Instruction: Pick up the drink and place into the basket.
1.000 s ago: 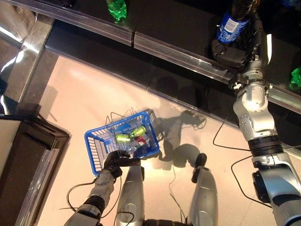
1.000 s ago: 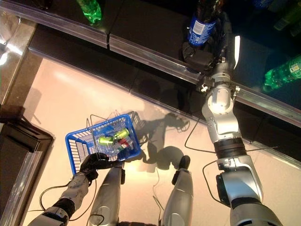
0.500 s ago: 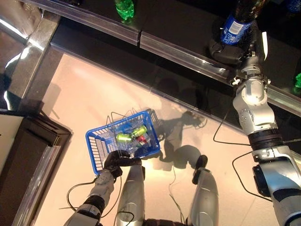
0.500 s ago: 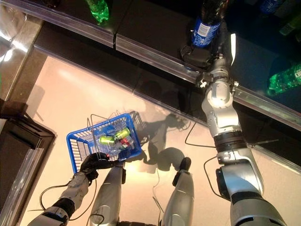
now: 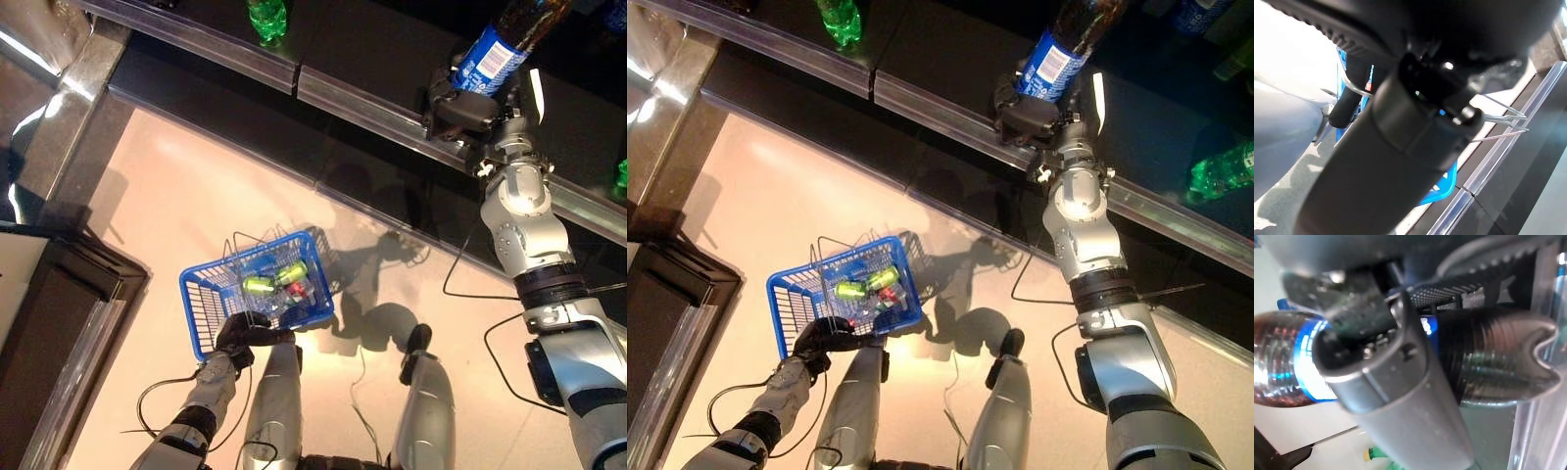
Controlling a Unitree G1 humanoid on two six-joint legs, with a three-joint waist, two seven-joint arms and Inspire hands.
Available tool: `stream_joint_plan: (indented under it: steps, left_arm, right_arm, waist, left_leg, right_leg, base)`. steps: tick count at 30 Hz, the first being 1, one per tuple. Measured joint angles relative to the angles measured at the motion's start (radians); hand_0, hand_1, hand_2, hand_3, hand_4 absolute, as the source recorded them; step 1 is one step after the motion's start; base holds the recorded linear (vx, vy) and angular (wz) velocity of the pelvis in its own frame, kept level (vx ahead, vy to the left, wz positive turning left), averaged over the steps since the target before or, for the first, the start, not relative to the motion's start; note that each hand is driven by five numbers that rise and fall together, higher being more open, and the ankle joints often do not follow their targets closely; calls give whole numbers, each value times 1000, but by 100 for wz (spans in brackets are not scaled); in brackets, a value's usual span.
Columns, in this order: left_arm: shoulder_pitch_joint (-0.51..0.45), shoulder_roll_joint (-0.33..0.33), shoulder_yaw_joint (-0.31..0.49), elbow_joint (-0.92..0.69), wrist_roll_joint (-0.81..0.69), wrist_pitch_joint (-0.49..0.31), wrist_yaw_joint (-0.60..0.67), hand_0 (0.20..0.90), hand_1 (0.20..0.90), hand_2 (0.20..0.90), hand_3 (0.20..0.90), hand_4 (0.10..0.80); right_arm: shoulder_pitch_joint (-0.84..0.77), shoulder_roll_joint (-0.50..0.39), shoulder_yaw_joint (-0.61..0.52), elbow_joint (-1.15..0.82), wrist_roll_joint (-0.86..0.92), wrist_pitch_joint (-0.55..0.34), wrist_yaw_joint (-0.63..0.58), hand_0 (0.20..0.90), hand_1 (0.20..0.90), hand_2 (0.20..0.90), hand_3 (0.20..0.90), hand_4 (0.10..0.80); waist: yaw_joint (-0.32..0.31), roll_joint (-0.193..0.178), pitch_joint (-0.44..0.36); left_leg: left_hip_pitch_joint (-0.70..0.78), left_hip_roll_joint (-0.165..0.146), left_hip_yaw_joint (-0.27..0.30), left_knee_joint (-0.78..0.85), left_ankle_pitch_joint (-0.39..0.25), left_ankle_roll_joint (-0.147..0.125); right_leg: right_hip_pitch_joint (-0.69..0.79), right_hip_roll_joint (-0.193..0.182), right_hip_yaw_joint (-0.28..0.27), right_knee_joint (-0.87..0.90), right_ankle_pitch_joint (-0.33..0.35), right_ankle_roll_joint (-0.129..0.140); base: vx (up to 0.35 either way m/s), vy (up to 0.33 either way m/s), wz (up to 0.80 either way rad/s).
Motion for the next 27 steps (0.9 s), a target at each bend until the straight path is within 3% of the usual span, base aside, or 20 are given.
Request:
stream_joint_plan:
  steps: [17, 22, 27]
  left_arm:
    - [0, 3, -1, 3, -2, 2, 0, 300, 300, 300, 200, 100]
    - [22, 2, 2, 20, -2, 7, -12, 300, 300, 300, 200, 100]
    - [75, 0, 50, 22, -1, 8, -19, 300, 300, 300, 200, 100]
  right_arm:
    - [5, 2, 5, -11, -54, -3, -1, 300, 300, 300, 200, 100]
    - [81, 2, 20, -42, -102, 11, 5, 300, 300, 300, 200, 100]
    - [226, 0, 14, -211, -101, 30, 25, 300, 300, 300, 200, 100]
  waist:
    - [-1, 1, 0]
    - [0, 0, 0]
    - [0, -7, -4]
  left_leg:
    - [17, 4, 5, -22, 3, 2]
    - [127, 5, 17, -101, 16, 13]
    - [249, 15, 26, -201, 36, 19]
  right_leg:
    - [23, 7, -4, -38, 14, 3]
    - [160, 11, -34, -163, 53, 17]
    - [351, 32, -89, -365, 125, 28]
  base:
    - [8, -1, -1]
    - [67, -5, 1]
    - [183, -61, 7]
